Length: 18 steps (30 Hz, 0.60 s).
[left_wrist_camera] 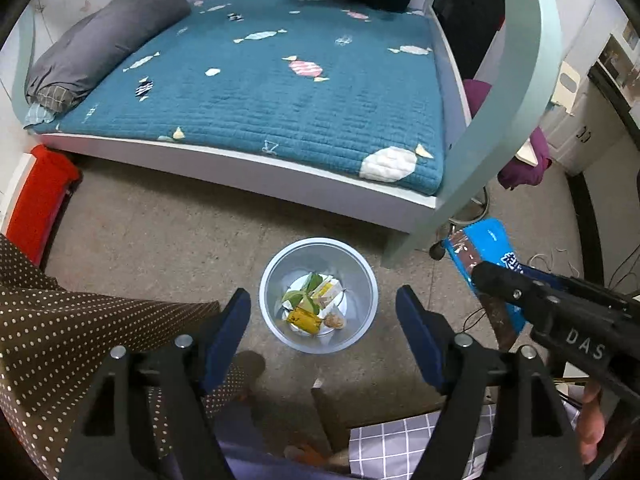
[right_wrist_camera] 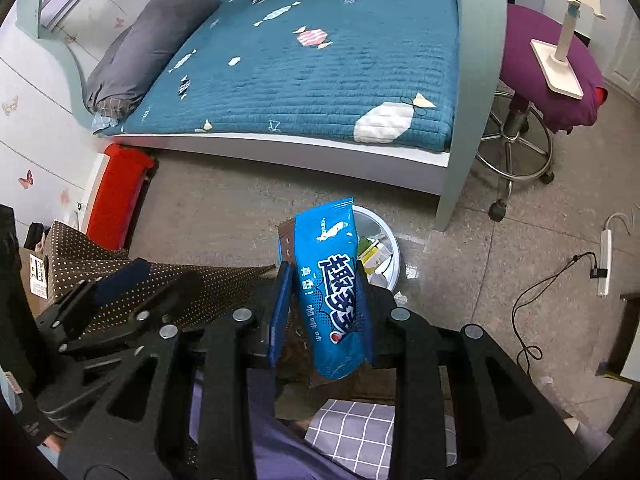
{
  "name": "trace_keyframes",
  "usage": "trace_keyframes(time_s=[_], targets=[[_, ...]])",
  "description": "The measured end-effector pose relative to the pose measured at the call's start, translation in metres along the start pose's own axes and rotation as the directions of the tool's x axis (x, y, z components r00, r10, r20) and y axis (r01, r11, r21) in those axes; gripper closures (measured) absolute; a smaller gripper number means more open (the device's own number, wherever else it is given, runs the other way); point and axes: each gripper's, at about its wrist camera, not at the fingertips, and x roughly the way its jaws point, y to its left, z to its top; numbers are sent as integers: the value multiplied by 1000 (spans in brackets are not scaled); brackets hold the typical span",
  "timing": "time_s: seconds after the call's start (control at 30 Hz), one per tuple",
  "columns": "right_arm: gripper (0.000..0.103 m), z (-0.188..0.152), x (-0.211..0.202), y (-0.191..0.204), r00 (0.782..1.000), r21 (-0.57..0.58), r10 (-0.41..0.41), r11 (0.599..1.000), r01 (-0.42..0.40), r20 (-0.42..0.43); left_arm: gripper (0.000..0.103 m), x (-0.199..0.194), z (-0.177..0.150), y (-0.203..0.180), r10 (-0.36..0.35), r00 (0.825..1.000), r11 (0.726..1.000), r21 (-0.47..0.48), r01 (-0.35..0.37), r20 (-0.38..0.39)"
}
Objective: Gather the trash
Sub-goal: 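Open the left tool dropping the tag while the right tool drops the wrapper into the bin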
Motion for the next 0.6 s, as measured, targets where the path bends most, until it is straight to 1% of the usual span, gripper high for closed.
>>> trace_keyframes(time_s=[0.13,0.27,0.33,0.37,0.4,0.43,0.47,0.53,0.6], targets=[[73,3,7,12,1000,-30,2,1000,-3,-12,30,-3,-4,20,26,1000,999,-42,-27,-8],[73,7,19,37,999,-88,7,996,-10,-33,30,-10,-10,45,55,998,995,-89,-55,-3],[70,8,23,47,999,-108,10,994,-14,-33,30,-14,-13,58,70,998,991,-114,-70,0],[69,10,23,53,1000,-115,10,993,-12,-19,30,-16,-14,63,75,997,989,-125,-74,1],[47,11,23,57,1000,-116,7,993,-8,-5,30,-18,-16,69,79,997,987,-137,-78,3],[31,13,22,59,1000,-110,-6,994,7,9,30,-19,-17,73,82,997,986,-145,-81,3],[16,13,20,60,999,-94,-26,995,29,34,30,-21,-19,77,88,996,984,-153,-86,3],[16,13,20,62,998,-101,-37,994,41,42,30,-22,-21,81,92,996,983,-158,-90,5],[16,11,23,65,999,-121,-35,992,36,15,30,-23,-22,83,90,996,983,-162,-88,7]])
